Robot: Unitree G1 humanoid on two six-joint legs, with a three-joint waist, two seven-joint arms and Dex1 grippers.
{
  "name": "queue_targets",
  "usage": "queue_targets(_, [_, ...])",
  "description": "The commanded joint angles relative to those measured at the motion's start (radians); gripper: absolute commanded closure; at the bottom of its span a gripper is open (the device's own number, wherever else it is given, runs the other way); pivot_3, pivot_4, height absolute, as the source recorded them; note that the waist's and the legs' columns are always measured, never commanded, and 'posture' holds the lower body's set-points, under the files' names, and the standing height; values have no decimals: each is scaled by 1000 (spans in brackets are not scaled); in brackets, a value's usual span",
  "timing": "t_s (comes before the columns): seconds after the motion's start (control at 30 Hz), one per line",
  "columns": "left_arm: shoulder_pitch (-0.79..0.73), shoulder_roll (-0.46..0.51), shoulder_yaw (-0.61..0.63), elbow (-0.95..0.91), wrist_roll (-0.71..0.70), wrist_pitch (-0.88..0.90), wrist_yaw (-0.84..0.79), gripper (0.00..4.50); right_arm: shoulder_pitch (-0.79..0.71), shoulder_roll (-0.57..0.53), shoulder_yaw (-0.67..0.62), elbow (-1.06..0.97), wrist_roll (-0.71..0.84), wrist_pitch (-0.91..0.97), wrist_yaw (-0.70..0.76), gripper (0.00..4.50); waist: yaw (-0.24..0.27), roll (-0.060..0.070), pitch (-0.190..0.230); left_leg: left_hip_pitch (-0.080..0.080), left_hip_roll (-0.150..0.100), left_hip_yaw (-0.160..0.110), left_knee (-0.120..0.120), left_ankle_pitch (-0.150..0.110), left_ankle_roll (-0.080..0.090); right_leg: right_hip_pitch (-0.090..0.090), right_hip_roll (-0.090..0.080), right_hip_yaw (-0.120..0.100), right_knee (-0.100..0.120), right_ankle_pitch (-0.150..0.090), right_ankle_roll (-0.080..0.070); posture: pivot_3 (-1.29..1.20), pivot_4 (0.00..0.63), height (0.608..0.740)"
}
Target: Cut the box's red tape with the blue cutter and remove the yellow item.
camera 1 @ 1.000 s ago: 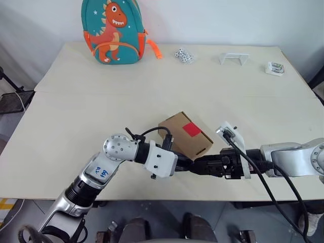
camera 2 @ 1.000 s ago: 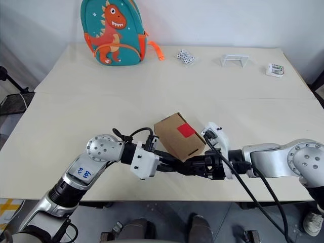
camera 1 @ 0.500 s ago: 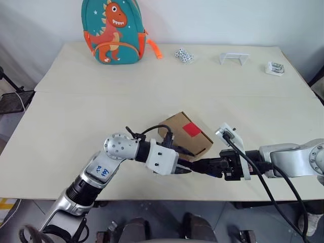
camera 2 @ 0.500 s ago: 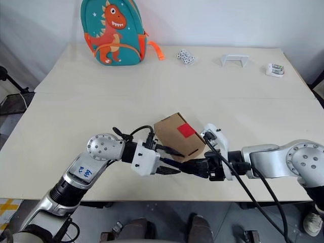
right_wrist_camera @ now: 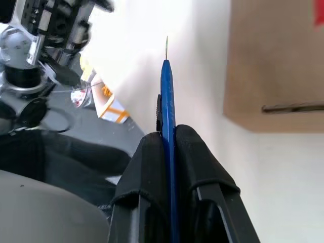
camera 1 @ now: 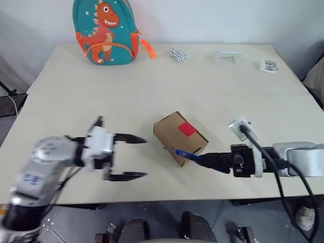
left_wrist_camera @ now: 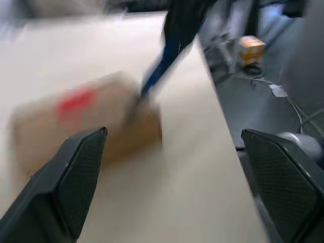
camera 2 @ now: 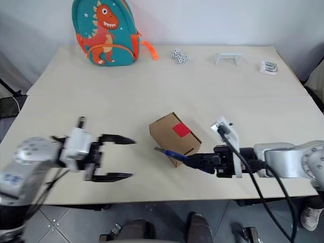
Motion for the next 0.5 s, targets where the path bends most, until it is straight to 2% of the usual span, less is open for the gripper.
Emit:
queue_targets(0.03, [-33, -58, 80, 143, -44, 38, 106, 548, 32, -45, -167, 11, 19, -40, -1, 4472, 16, 1, 0, 0, -1, 1, 1, -1, 1, 1, -1, 0, -1, 0, 0, 0, 150, 740])
queue_targets(0.17, [-157, -163, -56, 160, -9, 101, 202, 1731, 75, -90, -290, -9, -5, -80, -95, 4472, 30, -1, 0, -1, -3, 3, 2, -1, 3, 3, -1, 2, -1, 0, 0, 0, 150, 740])
queue_targets(0.3, [-264, -266, -165, 166, 5, 163, 270, 2974, 123, -118, -361, -65, 19, -107, -184, 4472, 27, -2, 0, -1, -3, 4, 1, -3, 1, 1, -1, 0, -1, 1, 1, 0, 150, 740])
queue_targets(0.43, [-374, -356, -285, 238, 106, 151, 322, 4261, 148, -183, -345, -155, -5, -105, -255, 4472, 22, -2, 0, -1, -3, 6, -1, -3, 0, 0, -1, -3, -1, 1, 1, 0, 150, 740])
queue_targets(0.47, [-410, -383, -310, 281, 149, 133, 350, 4500, 124, -188, -307, -177, -37, -123, -296, 4472, 20, -2, 0, -1, -2, 6, -1, -3, 0, 0, 0, -3, -1, 1, 1, 0, 150, 740])
queue_targets(0.5, [-438, -400, -333, 315, 184, 122, 364, 4500, 97, -189, -270, -188, -54, -141, -330, 4472, 18, -2, 0, 0, -2, 6, -1, -3, 0, 0, 0, -3, -1, 1, 1, 0, 150, 740])
